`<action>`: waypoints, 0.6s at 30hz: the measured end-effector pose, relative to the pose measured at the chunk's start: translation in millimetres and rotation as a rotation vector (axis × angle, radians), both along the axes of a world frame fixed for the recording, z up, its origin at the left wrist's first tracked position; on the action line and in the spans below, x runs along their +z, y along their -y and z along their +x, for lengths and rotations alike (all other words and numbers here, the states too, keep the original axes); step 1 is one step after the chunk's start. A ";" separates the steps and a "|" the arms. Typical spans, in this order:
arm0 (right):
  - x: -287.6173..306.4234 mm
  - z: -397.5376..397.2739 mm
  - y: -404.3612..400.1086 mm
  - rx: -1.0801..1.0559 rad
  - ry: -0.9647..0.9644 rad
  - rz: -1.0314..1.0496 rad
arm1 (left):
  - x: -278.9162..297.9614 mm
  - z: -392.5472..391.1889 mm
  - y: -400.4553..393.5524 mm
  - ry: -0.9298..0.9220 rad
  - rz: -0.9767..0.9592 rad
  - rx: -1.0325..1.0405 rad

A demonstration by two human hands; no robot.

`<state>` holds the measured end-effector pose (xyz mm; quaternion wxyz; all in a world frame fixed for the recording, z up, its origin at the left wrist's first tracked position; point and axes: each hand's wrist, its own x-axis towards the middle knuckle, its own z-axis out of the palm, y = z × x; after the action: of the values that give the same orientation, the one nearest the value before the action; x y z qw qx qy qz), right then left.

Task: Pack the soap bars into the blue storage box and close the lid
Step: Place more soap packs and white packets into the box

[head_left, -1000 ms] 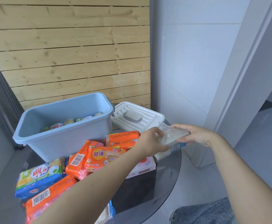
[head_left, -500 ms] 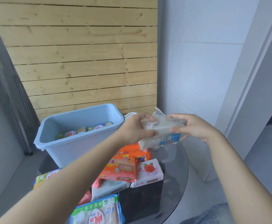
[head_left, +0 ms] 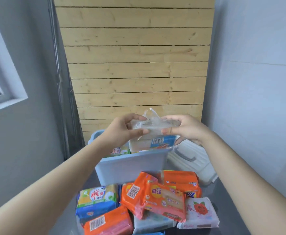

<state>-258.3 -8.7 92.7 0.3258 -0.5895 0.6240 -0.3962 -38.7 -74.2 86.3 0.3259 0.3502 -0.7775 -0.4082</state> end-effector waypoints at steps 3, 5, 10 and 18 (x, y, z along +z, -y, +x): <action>3.6 14.3 26.4 0.044 -0.032 0.032 | -4.7 13.7 18.6 -0.006 0.027 0.009; -0.5 21.3 44.0 0.062 -0.089 0.084 | -15.0 19.5 33.3 0.026 0.049 0.028; -23.1 24.3 77.5 0.120 -0.357 0.204 | -48.3 24.5 66.2 0.177 0.150 -0.016; -37.4 36.8 110.2 0.243 -0.781 0.521 | -75.0 12.9 88.3 0.558 0.112 -0.147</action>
<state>-221.5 -118.9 55.3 0.2479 -0.6616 0.7046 0.0654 -25.7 -162.6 11.4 0.0491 0.4094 -0.8365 -0.3609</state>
